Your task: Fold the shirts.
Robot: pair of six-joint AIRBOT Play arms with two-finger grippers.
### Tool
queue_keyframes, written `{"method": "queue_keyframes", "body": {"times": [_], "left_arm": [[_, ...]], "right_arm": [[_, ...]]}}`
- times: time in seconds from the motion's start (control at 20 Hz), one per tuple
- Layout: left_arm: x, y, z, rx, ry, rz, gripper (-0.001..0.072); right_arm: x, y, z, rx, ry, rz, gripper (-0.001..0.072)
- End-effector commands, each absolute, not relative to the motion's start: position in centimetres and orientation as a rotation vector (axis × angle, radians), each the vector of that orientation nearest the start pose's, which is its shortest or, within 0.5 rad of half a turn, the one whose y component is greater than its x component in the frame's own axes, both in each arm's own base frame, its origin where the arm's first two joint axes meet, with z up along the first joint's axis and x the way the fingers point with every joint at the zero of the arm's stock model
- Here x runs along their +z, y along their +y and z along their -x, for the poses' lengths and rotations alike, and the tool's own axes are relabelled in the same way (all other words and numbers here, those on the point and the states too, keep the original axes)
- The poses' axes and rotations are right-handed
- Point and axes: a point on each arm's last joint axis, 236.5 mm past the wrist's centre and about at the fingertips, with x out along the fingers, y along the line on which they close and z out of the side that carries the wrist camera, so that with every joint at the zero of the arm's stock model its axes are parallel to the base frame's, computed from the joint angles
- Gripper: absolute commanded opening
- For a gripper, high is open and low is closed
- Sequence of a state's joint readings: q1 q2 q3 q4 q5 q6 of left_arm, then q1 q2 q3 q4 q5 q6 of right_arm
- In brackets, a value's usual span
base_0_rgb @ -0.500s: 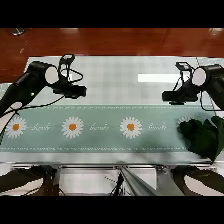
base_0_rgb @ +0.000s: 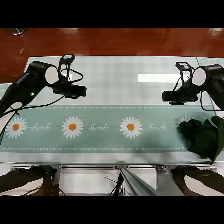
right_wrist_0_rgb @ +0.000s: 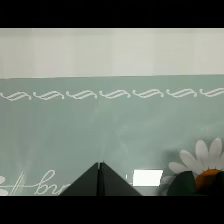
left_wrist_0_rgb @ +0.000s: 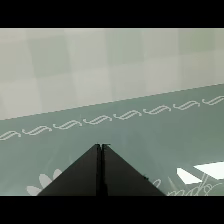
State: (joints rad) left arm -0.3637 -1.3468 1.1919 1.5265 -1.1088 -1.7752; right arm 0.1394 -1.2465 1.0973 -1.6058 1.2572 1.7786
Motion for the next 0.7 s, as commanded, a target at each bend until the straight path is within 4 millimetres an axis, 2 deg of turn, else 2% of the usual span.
{"method": "queue_keyframes", "body": {"times": [0.0,0.25,0.3,0.4,0.5,0.55,0.6,0.65], "left_arm": [[-0.4,-15.2,-37.3,-0.205,1.283,-0.013,0.0026],[-0.3,-15.2,-37.5,-0.206,1.273,-0.011,0.0026],[-0.1,-15.4,-37.9,-0.210,1.251,-0.006,0.0026],[0.4,-15.9,-39.3,-0.219,1.189,0.009,0.0026],[1.1,-16.3,-40.7,-0.229,1.120,0.025,0.0028],[1.4,-16.4,-41.2,-0.232,1.098,0.030,0.0100],[1.6,-16.3,-41.6,-0.230,1.079,0.023,0.0438],[1.7,-16.4,-41.7,-0.229,1.074,0.028,0.0704]], "right_arm": [[-0.7,4.0,-34.0,-0.050,1.403,-0.042,0.0023],[-0.3,4.4,-36.0,-0.040,1.317,-0.062,0.0023],[-0.2,4.4,-36.2,-0.039,1.307,-0.063,0.0023],[0.5,4.5,-38.4,-0.029,1.212,-0.061,0.0023],[0.9,3.4,-39.8,-0.033,1.154,0.023,0.0028],[0.9,2.5,-39.7,-0.054,1.156,0.061,0.0148],[0.9,1.1,-39.0,-0.090,1.184,0.118,0.0523],[1.2,-0.2,-37.9,-0.125,1.230,0.171,0.0623]]}}
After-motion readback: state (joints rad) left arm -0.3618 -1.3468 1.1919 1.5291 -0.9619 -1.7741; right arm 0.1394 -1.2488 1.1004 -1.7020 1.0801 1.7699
